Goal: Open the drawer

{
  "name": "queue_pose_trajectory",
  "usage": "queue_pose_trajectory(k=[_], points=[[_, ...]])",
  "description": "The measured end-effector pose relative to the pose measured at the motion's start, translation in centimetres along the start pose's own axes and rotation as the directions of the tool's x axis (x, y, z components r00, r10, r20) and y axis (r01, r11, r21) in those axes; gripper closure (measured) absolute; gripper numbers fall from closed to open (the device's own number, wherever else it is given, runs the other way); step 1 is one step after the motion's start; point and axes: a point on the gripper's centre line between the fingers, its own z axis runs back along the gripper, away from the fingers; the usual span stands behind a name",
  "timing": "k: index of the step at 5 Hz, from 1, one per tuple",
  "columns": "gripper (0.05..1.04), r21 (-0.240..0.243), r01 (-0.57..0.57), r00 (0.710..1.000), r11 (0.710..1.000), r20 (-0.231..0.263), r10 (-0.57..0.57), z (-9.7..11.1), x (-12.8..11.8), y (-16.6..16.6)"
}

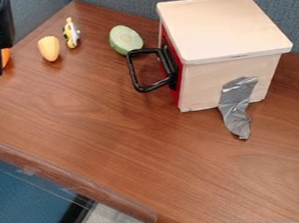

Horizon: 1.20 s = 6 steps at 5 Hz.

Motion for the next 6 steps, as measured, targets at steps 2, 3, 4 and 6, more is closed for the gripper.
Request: queue_pose_trajectory(k=[2,3,4,6], points=[[0.083,-0.082,-0.125,0.992,0.989,-0.018,0.124,-0.4,2.0,0.5],[0.083,-0.119,-0.254,0.967,0.960,-0.014,0.254,-0.1,3.7,1.2],[0.084,-0.160,-0.422,0.904,0.892,-0.002,0.428,-0.5,5.5,2.3],[0.084,-0.206,-0.705,0.680,0.679,0.075,0.729,-2.7,8.3,4.8]])
